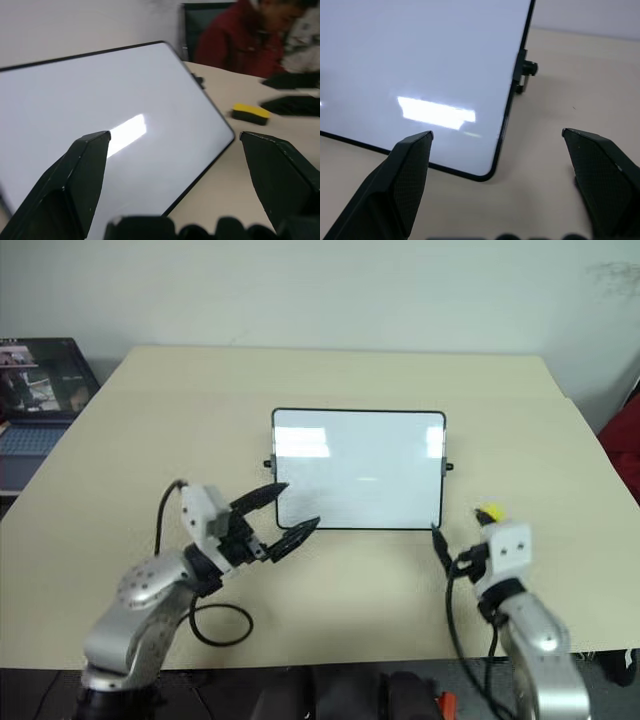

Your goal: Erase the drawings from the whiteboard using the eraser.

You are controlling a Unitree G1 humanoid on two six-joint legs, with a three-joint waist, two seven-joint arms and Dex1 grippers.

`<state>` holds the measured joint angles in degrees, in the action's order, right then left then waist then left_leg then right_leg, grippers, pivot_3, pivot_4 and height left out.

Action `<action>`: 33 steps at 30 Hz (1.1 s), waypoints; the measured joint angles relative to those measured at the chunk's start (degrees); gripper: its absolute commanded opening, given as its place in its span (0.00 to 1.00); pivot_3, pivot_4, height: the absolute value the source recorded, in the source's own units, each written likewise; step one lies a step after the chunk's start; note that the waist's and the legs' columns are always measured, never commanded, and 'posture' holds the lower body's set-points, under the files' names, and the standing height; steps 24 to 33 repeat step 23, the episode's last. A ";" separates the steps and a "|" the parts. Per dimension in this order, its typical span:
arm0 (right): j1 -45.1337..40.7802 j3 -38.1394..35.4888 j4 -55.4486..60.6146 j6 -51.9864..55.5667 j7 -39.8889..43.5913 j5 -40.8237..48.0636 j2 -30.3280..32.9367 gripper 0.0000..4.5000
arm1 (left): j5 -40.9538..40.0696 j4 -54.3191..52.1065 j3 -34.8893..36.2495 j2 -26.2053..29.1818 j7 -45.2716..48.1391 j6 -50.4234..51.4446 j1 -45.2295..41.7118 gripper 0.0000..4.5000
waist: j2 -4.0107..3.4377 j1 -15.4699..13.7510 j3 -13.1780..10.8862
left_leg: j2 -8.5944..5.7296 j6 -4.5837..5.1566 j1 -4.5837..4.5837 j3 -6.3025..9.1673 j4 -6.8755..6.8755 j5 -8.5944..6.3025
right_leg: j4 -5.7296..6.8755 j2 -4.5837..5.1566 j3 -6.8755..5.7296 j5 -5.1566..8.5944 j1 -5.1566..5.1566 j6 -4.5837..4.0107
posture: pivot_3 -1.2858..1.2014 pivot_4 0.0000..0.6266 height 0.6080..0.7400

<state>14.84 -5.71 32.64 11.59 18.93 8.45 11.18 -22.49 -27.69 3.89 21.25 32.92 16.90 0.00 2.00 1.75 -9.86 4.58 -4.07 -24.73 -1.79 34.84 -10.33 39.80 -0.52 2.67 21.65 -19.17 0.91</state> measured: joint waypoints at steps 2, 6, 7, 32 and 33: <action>3.96 1.23 -3.03 -9.26 0.46 -0.68 -2.50 0.99 | 6.12 -0.78 1.53 -4.25 -6.70 -6.24 6.32 1.00 | 0.03 0.14 0.11 | 0.02 0.01 0.13 0.04 -0.02 -0.01 | 0.00 0.05 0.02 0.00 0.09 0.01 | 0.52 0.24 1.00; 7.61 4.55 -11.64 -18.28 1.40 -1.01 -4.23 0.99 | 13.58 4.54 9.01 -8.27 -16.92 -14.55 13.57 1.00 | 0.04 0.11 0.11 | 0.08 0.01 0.33 0.04 -0.06 0.00 | 0.16 0.11 -0.03 0.06 0.12 0.03 | 0.52 0.24 1.00; 7.63 4.57 -12.94 -19.34 1.80 -0.86 -3.90 0.99 | 14.18 5.35 10.08 -8.70 -18.32 -15.16 14.09 1.00 | 0.03 0.05 0.10 | 0.08 0.03 0.33 0.03 -0.05 0.02 | 0.16 0.11 -0.03 0.07 0.09 0.05 | 0.52 0.24 1.00; 6.10 7.68 -7.57 -13.54 -0.31 -2.63 -1.46 0.99 | 17.25 5.16 6.05 -12.33 -22.11 -16.40 19.07 1.00 | 0.21 -0.14 0.28 | 0.03 -0.04 0.37 0.03 -0.09 -0.04 | 0.04 0.14 0.02 0.04 0.28 0.00 | 0.52 0.24 1.00; 6.10 7.68 -7.57 -13.54 -0.31 -2.63 -1.46 0.99 | 17.25 5.16 6.05 -12.33 -22.11 -16.40 19.07 1.00 | 0.21 -0.14 0.28 | 0.03 -0.04 0.37 0.03 -0.09 -0.04 | 0.04 0.14 0.02 0.04 0.28 0.00 | 0.52 0.24 1.00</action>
